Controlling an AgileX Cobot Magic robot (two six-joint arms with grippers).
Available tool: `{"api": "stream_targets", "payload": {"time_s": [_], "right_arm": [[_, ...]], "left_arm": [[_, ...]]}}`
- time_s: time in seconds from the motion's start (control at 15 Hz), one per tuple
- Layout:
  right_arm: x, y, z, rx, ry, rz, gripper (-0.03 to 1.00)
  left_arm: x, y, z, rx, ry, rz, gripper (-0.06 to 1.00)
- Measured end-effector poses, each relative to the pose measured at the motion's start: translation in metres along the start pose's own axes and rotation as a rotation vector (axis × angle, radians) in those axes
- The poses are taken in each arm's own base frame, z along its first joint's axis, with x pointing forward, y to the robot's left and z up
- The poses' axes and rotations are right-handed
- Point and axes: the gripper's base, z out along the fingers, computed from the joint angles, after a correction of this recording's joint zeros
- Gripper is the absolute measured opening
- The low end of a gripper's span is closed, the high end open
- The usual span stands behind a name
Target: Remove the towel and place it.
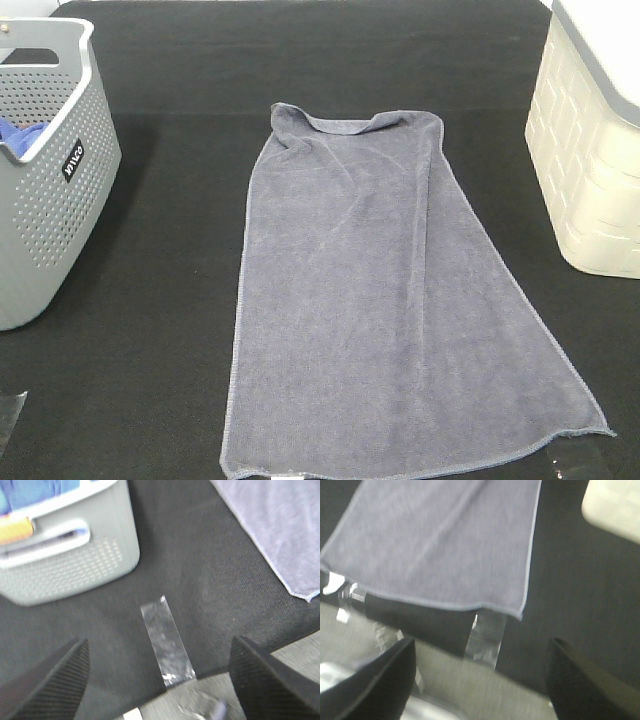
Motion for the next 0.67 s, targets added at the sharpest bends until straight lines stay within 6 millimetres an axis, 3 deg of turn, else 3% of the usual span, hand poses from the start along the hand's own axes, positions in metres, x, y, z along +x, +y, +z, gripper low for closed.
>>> {"api": "stream_targets", "payload": {"time_s": [0.13,0.2,0.67], "right_arm": [[0.024,0.002,-0.003,0.017,-0.181,-0.044,0.68],[0.029,0.002,-0.004,0.021,-0.229,-0.049,0.68],[0.034,0.003,-0.007,0.027,-0.289,-0.060,0.68]], "left_arm": [[0.021,-0.004,0.001,0.033,-0.049,0.069,0.74],[0.022,-0.006,0.003,0.048,-0.081,0.101,0.74],[0.016,-0.011,0.010,0.090,-0.197,0.178,0.74]]}}
